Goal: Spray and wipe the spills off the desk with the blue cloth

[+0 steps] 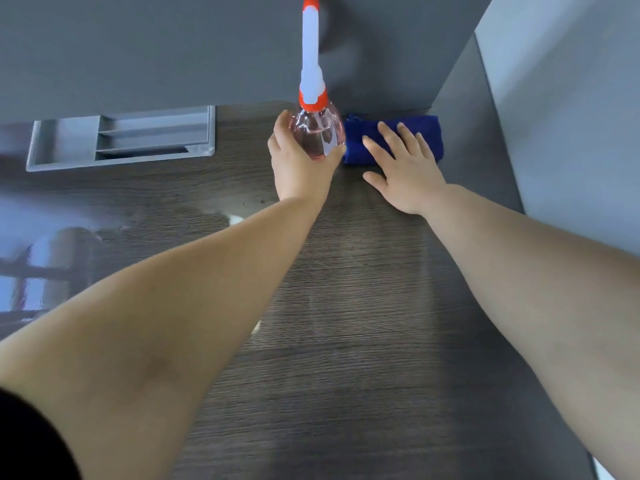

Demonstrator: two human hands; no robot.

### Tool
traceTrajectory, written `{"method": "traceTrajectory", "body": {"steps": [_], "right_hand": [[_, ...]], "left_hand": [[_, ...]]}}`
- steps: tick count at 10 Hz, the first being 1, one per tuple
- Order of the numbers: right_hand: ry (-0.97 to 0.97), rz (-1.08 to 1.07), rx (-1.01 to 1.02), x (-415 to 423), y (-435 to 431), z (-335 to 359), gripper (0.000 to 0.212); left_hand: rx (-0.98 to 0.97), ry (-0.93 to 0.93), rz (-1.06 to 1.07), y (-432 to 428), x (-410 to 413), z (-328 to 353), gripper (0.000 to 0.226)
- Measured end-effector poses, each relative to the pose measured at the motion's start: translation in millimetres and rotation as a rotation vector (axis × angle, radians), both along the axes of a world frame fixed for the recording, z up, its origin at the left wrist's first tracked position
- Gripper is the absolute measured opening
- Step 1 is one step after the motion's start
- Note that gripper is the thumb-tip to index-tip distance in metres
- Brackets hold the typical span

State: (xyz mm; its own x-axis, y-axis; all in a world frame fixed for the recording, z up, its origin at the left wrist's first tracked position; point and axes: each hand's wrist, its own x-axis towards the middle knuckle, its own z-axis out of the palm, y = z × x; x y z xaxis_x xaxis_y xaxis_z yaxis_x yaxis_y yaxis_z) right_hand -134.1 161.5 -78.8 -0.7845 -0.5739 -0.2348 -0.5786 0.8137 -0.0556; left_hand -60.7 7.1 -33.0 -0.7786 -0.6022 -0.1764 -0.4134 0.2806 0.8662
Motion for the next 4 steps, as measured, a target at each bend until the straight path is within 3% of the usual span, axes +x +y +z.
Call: {"method": "traceTrajectory", "body": {"steps": [3, 4], "right_hand": [[0.058, -0.068, -0.125, 35.6, -6.5, 17.8, 0.057], [0.072, -0.072, -0.251, 64.4, -10.9, 23.6, 0.050]], "left_hand": [[0.094, -0.014, -0.121, -8.5, 14.0, 8.8, 0.101], [0.071, -0.048, -0.176, -18.0, 28.6, 11.8, 0.090]]}}
